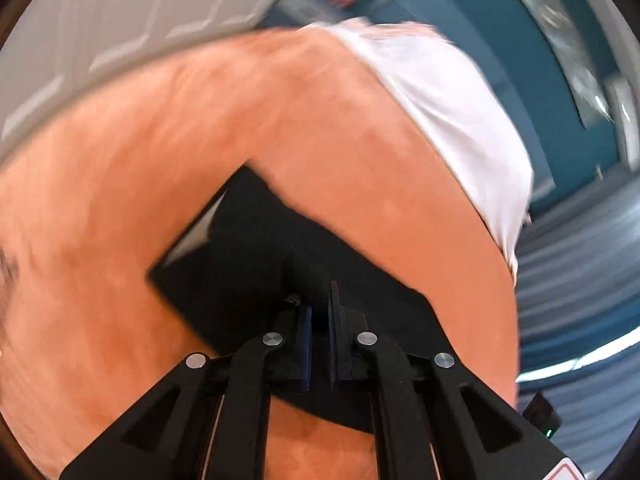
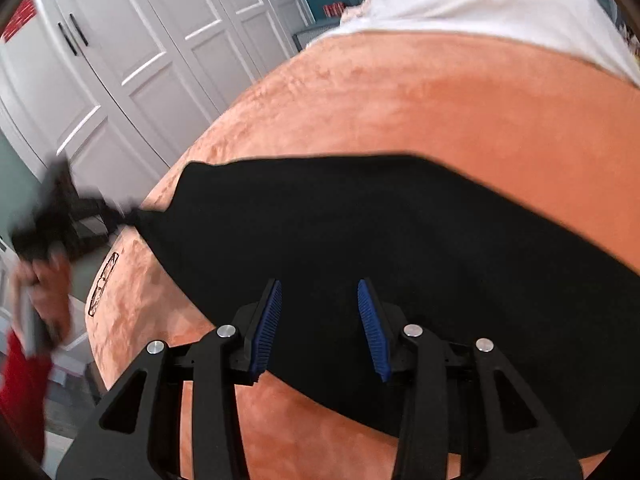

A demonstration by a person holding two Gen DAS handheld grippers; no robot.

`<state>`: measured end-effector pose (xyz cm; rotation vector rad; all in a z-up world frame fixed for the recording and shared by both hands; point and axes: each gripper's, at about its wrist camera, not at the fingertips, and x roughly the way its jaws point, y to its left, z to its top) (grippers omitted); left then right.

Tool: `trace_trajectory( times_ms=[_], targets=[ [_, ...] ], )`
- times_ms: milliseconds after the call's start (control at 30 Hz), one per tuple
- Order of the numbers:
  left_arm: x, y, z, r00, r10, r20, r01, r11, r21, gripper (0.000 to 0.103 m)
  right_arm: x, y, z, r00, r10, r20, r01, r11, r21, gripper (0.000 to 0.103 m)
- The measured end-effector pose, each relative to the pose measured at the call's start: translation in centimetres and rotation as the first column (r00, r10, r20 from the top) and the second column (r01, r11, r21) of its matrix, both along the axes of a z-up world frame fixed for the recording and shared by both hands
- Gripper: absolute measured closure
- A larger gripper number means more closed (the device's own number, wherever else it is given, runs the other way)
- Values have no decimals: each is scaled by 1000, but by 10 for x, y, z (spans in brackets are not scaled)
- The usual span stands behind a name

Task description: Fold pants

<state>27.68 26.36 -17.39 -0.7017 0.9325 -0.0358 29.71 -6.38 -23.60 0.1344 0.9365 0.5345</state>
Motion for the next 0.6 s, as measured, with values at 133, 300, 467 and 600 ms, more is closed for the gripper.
trace_trajectory(
  times_ms=[133, 300, 467, 600],
  targets=[
    [12, -5, -84, 957, 57, -284, -1, 981, 192, 94, -1, -14, -1, 999, -32, 8, 32, 999, -3, 63],
    [-18, 11, -88, 973, 139, -182, -133, 990, 46, 88, -12, -47, -14, 995, -88, -44, 88, 996, -5, 63],
    [-21, -2, -77, 976, 151, -157, -125, 979, 160, 34, -37, -106, -21, 978, -201, -51, 198, 978, -57, 55],
    [6, -6, -106, 967, 112, -228, -79, 986, 146, 30, -59, -181, -25, 937, -346, -58, 338, 934, -115, 47]
  ],
)
